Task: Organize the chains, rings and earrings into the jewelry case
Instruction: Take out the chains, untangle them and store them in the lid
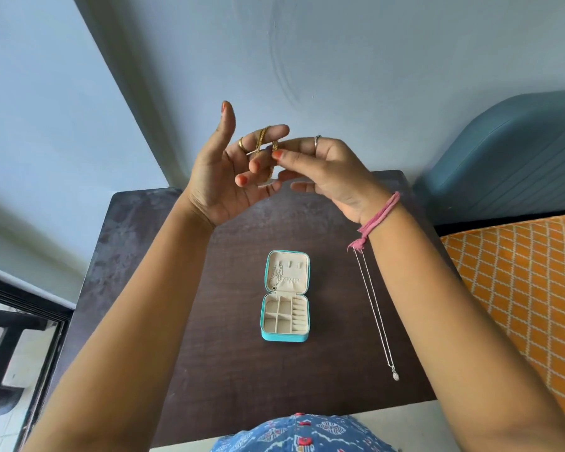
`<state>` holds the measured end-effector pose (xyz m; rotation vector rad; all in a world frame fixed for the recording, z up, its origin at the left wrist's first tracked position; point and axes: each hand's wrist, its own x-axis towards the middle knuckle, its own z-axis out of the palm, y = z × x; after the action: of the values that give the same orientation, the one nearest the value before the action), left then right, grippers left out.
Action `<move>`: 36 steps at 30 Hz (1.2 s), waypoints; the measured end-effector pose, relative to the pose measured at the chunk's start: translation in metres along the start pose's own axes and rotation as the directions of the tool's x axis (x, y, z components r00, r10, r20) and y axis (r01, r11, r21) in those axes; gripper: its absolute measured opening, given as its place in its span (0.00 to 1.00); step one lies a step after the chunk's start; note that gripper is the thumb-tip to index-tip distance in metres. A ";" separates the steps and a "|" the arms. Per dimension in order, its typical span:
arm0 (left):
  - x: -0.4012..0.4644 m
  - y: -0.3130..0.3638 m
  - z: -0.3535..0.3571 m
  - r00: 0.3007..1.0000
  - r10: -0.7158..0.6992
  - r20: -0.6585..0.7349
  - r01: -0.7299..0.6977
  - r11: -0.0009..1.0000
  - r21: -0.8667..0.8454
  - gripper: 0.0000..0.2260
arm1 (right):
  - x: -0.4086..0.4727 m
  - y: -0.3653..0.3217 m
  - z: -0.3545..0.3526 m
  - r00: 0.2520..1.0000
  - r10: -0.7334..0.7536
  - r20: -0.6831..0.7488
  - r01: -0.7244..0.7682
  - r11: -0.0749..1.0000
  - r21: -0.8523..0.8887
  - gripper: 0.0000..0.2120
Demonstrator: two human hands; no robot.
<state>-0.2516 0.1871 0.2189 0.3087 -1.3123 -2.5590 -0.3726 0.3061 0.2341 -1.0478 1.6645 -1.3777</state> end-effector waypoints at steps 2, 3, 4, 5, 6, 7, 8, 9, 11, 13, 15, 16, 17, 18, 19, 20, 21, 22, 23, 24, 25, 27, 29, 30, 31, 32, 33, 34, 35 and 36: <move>0.002 -0.004 0.002 1.000 0.009 -0.013 -0.008 1.000 0.004 0.33 | 0.000 0.002 0.004 1.000 -0.012 -0.019 0.012 0.999 -0.038 0.05; 0.003 -0.006 0.003 1.000 0.011 -0.018 -0.011 1.000 0.020 0.32 | 0.000 0.003 0.005 0.999 -0.015 -0.042 0.014 0.999 -0.039 0.04; 0.003 -0.008 0.003 1.000 0.015 -0.021 -0.015 0.999 0.043 0.31 | 0.000 0.003 0.006 0.998 -0.015 -0.065 0.013 0.999 -0.032 0.03; 0.004 -0.010 0.003 0.999 0.022 -0.026 -0.021 0.998 0.066 0.30 | -0.001 0.005 0.005 0.997 -0.013 -0.081 0.011 1.000 -0.017 0.02; 0.004 -0.011 0.004 0.999 0.032 -0.031 -0.029 0.997 0.077 0.29 | -0.001 0.005 0.005 0.996 -0.010 -0.089 0.010 1.000 0.003 0.01; 0.004 -0.013 0.004 0.999 0.039 -0.038 -0.037 0.997 0.075 0.29 | -0.002 0.006 0.004 0.996 -0.009 -0.093 0.011 1.000 0.020 0.02; 0.003 -0.014 0.005 0.998 0.044 -0.043 -0.041 0.997 0.067 0.28 | -0.002 0.007 0.002 0.996 -0.009 -0.094 0.012 1.000 0.028 0.03; 0.003 -0.014 0.005 0.998 0.046 -0.047 -0.043 0.997 0.060 0.28 | -0.002 0.007 0.001 0.996 -0.010 -0.094 0.012 1.000 0.026 0.04; 0.003 -0.016 0.004 0.997 0.048 -0.053 -0.046 0.998 0.038 0.27 | -0.002 0.006 -0.001 0.996 -0.010 -0.093 0.010 1.000 -0.003 0.04; 0.003 -0.019 0.000 0.996 0.070 -0.059 -0.070 0.998 -0.005 0.24 | 0.000 0.004 -0.003 0.995 -0.017 -0.094 0.014 0.999 -0.036 0.05; 0.003 -0.023 -0.002 0.991 0.113 -0.073 -0.117 0.992 -0.052 0.17 | 0.001 0.000 -0.006 0.996 -0.024 -0.082 0.020 0.998 -0.054 0.05; 0.003 -0.024 -0.003 0.989 0.132 -0.069 -0.137 0.988 -0.068 0.14 | 0.001 -0.002 -0.008 0.997 -0.025 -0.072 0.021 0.998 -0.062 0.05; 0.002 -0.027 -0.004 0.987 0.145 -0.065 -0.149 0.986 -0.076 0.13 | 0.002 -0.005 -0.009 0.998 -0.026 -0.065 0.022 0.998 -0.065 0.05; 0.002 -0.030 -0.005 0.987 0.152 -0.061 -0.157 0.984 -0.085 0.12 | 0.003 -0.008 -0.011 0.998 -0.026 -0.062 0.022 0.998 -0.058 0.04; 0.002 -0.033 -0.006 0.986 0.156 -0.061 -0.161 0.982 -0.097 0.12 | 0.005 -0.010 -0.013 0.998 -0.028 -0.063 0.025 0.999 -0.044 0.04; 0.002 -0.036 -0.007 0.985 0.158 -0.069 -0.165 0.980 -0.110 0.11 | 0.006 -0.013 -0.015 0.997 -0.030 -0.065 0.028 0.999 -0.035 0.04; 0.001 -0.039 -0.006 0.983 0.160 -0.085 -0.169 0.979 -0.113 0.11 | 0.008 -0.016 -0.018 0.997 -0.035 -0.066 0.032 0.999 -0.043 0.04; 0.001 -0.041 -0.006 0.981 0.159 -0.110 -0.171 0.979 -0.110 0.10 | 0.009 -0.019 -0.020 0.997 -0.040 -0.063 0.036 0.997 -0.070 0.04; 0.001 -0.043 -0.005 0.978 0.155 -0.142 -0.169 0.981 -0.094 0.09 | 0.010 -0.021 -0.022 0.997 -0.046 -0.057 0.040 0.993 -0.109 0.04; 0.001 -0.046 -0.005 0.973 0.148 -0.176 -0.163 0.984 -0.076 0.07 | 0.011 -0.023 -0.024 0.997 -0.052 -0.050 0.044 0.988 -0.150 0.04; 0.001 -0.050 -0.005 0.968 0.142 -0.206 -0.159 0.985 -0.063 0.05 | 0.012 -0.024 -0.025 0.997 -0.055 -0.045 0.045 0.981 -0.191 0.05; 0.003 -0.057 -0.006 0.956 0.137 -0.260 -0.161 0.984 -0.076 0.02 | 0.015 -0.023 -0.024 0.997 -0.059 -0.041 0.046 0.964 -0.263 0.04; 0.005 -0.064 -0.007 0.941 0.123 -0.315 -0.164 0.981 -0.107 0.03 | 0.019 -0.021 -0.022 0.996 -0.076 -0.042 0.057 0.938 -0.341 0.02; 0.006 -0.067 -0.008 0.935 0.118 -0.336 -0.169 0.977 -0.127 0.03 | 0.021 -0.018 -0.021 0.995 -0.090 -0.044 0.066 0.921 -0.383 0.02; 0.007 -0.070 -0.009 0.928 0.115 -0.354 -0.177 0.973 -0.148 0.04 | 0.023 -0.016 -0.020 0.993 -0.108 -0.049 0.077 0.903 -0.423 0.02; 0.007 -0.072 -0.011 0.924 0.111 -0.366 -0.184 0.968 -0.171 0.04 | 0.025 -0.014 -0.019 0.990 -0.127 -0.056 0.087 0.884 -0.460 0.02; 0.008 -0.075 -0.012 0.921 0.108 -0.375 -0.189 0.964 -0.186 0.04 | 0.026 -0.012 -0.018 0.988 -0.144 -0.063 0.094 0.865 -0.493 0.03; 0.009 -0.077 -0.013 0.919 0.104 -0.380 -0.190 0.962 -0.195 0.04 | 0.028 -0.010 -0.017 0.985 -0.156 -0.071 0.097 0.850 -0.518 0.05; 0.009 -0.079 -0.013 0.918 0.101 -0.384 -0.188 0.962 -0.198 0.04 | 0.029 -0.007 -0.016 0.984 -0.161 -0.078 0.095 0.840 -0.534 0.05; 0.010 -0.082 -0.014 0.918 0.097 -0.386 -0.185 0.962 -0.199 0.04 | 0.030 -0.005 -0.015 0.983 -0.163 -0.083 0.092 0.834 -0.545 0.06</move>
<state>-0.2671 0.2192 0.1435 0.5957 -0.8555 -2.3486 -0.3978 0.2839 0.2408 -1.4310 2.1863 -1.0868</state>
